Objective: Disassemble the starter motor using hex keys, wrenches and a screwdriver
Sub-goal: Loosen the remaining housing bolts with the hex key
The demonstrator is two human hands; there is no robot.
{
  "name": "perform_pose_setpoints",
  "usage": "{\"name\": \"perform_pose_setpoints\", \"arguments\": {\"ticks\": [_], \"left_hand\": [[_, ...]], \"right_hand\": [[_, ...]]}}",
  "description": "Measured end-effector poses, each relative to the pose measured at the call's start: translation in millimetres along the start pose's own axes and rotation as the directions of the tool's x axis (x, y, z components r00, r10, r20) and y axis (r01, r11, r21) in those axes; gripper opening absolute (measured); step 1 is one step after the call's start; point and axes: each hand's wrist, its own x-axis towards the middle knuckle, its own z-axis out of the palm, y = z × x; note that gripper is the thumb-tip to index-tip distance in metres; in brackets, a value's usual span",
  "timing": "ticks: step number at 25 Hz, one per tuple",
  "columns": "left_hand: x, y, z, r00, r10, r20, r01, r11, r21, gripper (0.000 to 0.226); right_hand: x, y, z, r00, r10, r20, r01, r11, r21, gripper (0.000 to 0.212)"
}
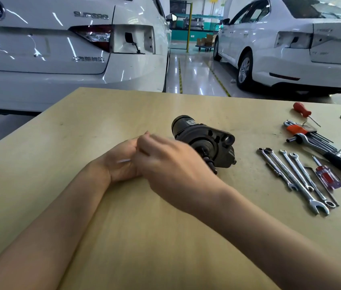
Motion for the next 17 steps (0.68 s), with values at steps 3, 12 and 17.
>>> {"name": "perform_pose_setpoints", "arguments": {"ticks": [3,12,17], "left_hand": [[-4.6,-1.2,8.4,0.997,0.026,-0.07,-0.031,0.996,-0.082,0.037],[-7.7,-0.6,10.9,1.0,0.023,-0.021,-0.023,1.0,-0.02,0.052],[-8.5,-0.7,12.0,0.999,0.04,-0.006,-0.04,0.999,-0.009,0.054]], "right_hand": [[-10.1,23.0,-18.9,0.869,0.317,-0.38,-0.169,0.912,0.374,0.007],[-46.8,62.5,-30.2,0.356,0.927,0.115,-0.125,-0.075,0.989,0.016],[-47.4,62.3,-29.2,0.359,0.926,0.119,-0.111,-0.084,0.99,0.016]]}}
